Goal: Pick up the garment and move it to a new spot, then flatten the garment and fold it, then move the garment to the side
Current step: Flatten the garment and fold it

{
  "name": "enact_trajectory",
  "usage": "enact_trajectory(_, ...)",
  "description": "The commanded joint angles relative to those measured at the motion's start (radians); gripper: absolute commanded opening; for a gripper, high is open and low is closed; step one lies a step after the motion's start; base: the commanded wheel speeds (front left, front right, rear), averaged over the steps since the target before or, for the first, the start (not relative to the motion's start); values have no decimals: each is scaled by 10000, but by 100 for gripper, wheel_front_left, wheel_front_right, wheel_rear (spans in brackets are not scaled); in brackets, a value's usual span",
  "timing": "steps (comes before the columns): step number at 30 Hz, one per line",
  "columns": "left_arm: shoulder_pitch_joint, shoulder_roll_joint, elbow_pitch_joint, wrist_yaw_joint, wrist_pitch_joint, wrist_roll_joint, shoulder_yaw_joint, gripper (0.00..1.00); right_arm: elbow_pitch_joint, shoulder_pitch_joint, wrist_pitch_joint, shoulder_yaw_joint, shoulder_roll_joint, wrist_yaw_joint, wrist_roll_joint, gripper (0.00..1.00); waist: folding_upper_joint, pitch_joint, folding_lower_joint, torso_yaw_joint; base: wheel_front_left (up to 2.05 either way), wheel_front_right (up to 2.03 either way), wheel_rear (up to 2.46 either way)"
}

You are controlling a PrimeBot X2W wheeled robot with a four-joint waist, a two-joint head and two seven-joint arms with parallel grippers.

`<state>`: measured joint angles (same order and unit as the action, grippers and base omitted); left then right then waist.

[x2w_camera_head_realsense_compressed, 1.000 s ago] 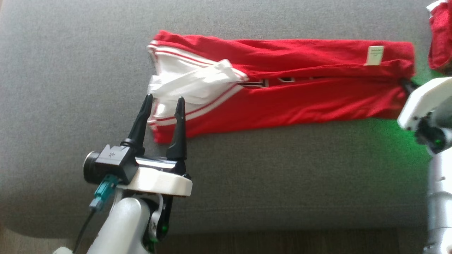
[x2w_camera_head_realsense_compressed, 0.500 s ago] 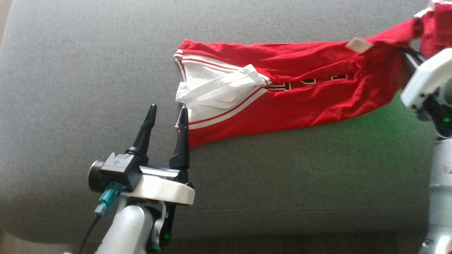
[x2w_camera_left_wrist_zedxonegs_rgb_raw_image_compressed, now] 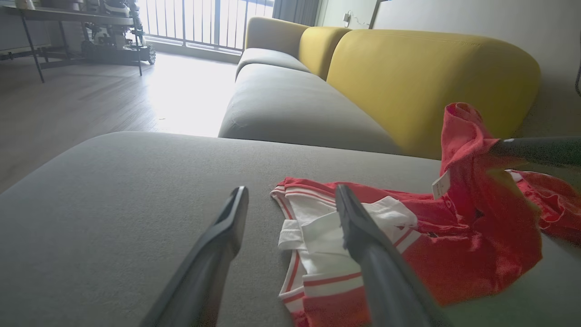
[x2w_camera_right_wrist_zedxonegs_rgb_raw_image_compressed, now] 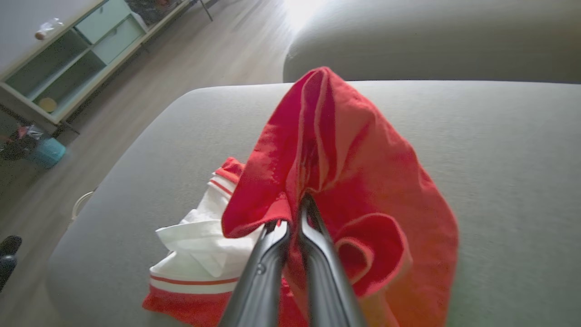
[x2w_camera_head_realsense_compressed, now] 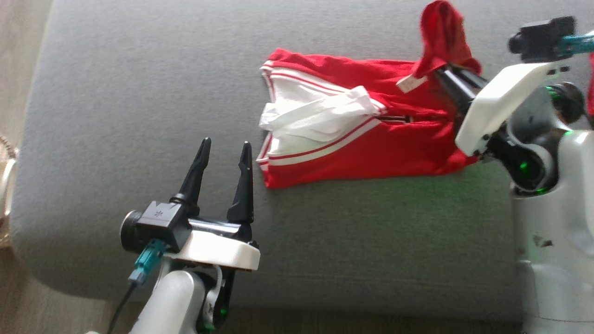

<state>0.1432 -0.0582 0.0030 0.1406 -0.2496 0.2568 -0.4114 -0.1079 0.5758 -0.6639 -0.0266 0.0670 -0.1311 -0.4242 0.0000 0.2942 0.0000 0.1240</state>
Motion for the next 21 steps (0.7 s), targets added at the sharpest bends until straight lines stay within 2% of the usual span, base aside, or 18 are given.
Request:
enact_trajectory(1,30,31,-293,-2,-122,27,244,100,335,183,50,263,-157,4,-155,0,0,7,0,180,0,0,0)
enact_trajectory(12,-13,69,-256,24,-122,195,86,100,-1464,935,1166,1953,-166,4,-1363,0,0,34,0,1056,0,0,0)
enact_trajectory(21,-25,77,-251,91,-122,318,-44,100,-3109,1922,2221,3244,-167,4,-2381,0,0,41,0,1431,0,0,0)
